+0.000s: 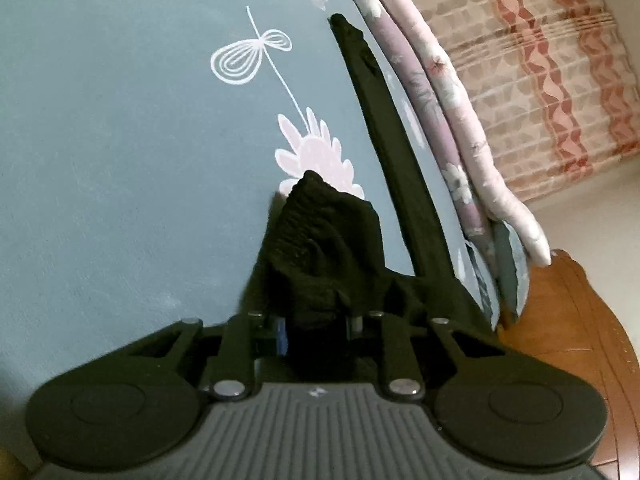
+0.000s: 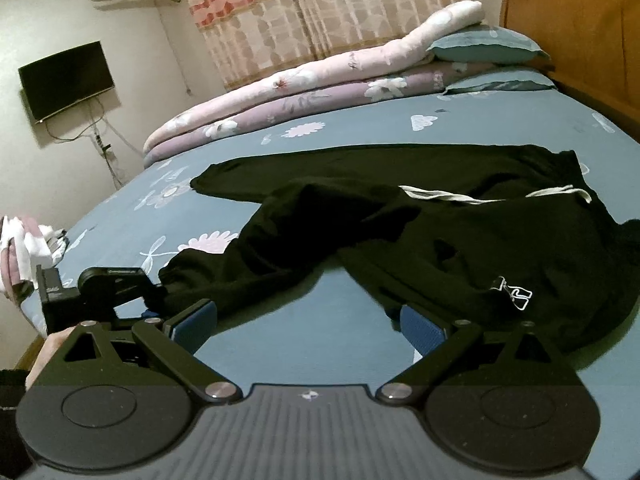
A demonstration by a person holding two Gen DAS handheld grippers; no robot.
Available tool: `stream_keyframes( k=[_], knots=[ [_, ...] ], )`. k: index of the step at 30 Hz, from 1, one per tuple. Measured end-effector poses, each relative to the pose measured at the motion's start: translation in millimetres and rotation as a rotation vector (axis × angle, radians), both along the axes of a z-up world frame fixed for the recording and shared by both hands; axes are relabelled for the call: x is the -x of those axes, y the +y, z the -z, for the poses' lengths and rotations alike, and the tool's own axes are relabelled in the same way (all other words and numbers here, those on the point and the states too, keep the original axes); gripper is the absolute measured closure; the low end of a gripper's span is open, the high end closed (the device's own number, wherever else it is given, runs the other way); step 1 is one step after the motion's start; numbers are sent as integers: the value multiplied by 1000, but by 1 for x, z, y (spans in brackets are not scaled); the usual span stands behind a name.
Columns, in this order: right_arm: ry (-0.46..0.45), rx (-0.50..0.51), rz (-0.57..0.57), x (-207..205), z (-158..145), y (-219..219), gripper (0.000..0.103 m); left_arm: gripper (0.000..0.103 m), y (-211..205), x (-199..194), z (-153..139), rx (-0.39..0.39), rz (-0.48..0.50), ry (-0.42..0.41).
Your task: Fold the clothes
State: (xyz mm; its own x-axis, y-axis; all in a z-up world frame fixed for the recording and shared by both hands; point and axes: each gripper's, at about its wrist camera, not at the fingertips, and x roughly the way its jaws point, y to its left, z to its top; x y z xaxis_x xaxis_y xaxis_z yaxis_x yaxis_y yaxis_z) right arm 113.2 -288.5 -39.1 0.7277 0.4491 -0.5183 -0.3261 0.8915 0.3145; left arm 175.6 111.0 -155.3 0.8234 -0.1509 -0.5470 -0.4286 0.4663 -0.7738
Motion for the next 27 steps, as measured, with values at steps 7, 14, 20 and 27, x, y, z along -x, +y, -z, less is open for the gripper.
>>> stream_keyframes(
  k=[7,14,20,27],
  knots=[
    [-18,20,-16,3,-6,5,3,81,29,-9,-49,-161,75,-53],
    [-6,39,-25,2,-10,8,3,81,65,-35,-104,-356,171,-23],
    [8,56,-25,1,-11,11,3,81,94,-38,-141,-495,153,-15],
    [9,147,-45,-3,-9,25,3,81,128,-29,-152,-525,123,-9]
  ],
)
